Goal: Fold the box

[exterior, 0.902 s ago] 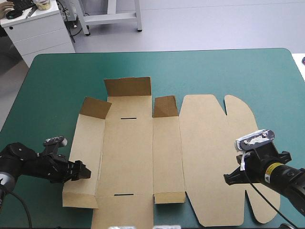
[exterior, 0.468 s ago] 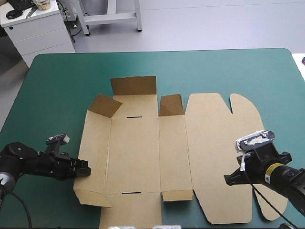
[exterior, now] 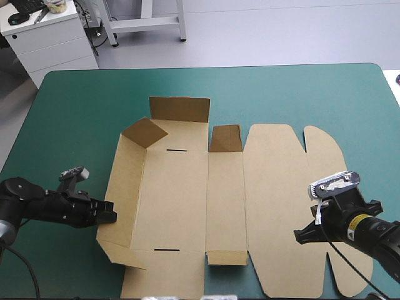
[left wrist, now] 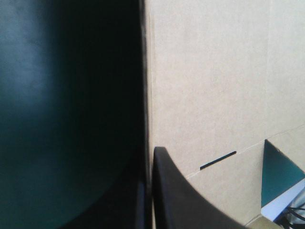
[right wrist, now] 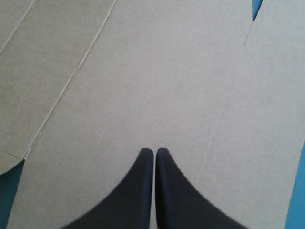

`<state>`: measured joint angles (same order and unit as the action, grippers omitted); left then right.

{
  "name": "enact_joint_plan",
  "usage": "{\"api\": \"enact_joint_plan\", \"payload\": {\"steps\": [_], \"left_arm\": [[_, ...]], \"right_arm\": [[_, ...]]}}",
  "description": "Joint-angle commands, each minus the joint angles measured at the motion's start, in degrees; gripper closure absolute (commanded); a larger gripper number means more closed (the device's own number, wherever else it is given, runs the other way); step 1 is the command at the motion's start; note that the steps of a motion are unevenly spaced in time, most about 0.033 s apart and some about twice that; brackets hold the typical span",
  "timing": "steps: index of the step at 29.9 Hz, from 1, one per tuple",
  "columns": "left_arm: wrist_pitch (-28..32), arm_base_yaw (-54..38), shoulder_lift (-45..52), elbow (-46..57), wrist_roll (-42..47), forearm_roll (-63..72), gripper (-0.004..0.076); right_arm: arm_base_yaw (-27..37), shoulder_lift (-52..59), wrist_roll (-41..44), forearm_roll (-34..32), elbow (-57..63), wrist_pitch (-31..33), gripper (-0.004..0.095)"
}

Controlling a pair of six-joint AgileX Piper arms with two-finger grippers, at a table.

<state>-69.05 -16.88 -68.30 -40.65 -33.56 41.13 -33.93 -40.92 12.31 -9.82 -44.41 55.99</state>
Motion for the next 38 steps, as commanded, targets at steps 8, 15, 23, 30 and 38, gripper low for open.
{"api": "enact_joint_plan", "payload": {"steps": [8,15,23,30,38], "left_arm": [[-4.9,5.8,-8.0,-24.0,3.6,-12.6,0.0734],[-1.3,19.1,-15.4,-36.8,3.3,-31.4,0.0734],[11.6,32.1,-18.6,-41.2,0.7,-49.9,0.0734],[16.6,42.9,-18.6,-41.2,1.4,-63.6,0.0734],[21.7,53.5,-18.6,-36.4,20.0,-78.2,0.0734]], "right_arm": [[0.3,0.1,0.9,0.2,-1.5,-2.1,0.0909],[0.3,0.1,0.9,1.2,-1.5,-1.8,0.0909],[0.3,0.1,1.2,1.3,-1.5,-1.8,0.0909],[0.3,0.1,1.2,1.3,-1.5,-1.8,0.0909],[0.3,0.1,1.2,1.2,-1.5,-1.3,0.0909]]}}
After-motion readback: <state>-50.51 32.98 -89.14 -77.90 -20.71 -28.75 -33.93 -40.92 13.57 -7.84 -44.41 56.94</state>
